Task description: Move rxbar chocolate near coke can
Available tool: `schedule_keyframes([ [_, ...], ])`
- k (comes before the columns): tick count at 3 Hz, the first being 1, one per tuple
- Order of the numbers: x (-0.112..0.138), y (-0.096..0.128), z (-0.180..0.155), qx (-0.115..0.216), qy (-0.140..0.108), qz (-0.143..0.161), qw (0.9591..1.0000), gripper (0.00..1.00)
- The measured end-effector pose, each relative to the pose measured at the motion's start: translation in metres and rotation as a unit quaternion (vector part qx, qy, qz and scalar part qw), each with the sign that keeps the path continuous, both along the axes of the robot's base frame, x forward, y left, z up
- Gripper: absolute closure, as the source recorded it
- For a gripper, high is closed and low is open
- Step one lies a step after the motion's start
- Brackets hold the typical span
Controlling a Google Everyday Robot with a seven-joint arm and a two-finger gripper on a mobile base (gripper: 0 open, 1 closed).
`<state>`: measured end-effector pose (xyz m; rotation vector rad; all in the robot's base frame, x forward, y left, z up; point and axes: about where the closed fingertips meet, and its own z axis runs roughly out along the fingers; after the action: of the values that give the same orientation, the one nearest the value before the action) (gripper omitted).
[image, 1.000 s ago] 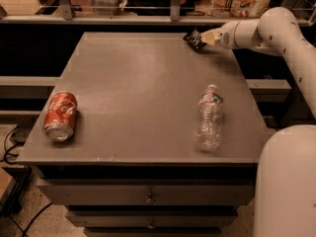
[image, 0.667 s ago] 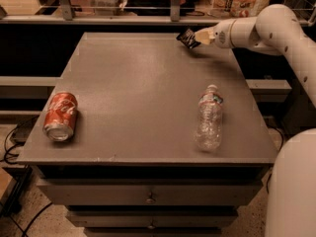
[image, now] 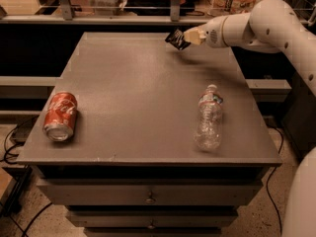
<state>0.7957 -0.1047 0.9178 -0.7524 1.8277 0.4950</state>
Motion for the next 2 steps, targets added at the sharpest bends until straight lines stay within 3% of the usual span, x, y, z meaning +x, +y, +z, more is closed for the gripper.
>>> schedule_keyframes([
  [2, -0.040, 0.034, 0.003, -0.027, 0.001, 0.062, 0.9977, 1.00],
])
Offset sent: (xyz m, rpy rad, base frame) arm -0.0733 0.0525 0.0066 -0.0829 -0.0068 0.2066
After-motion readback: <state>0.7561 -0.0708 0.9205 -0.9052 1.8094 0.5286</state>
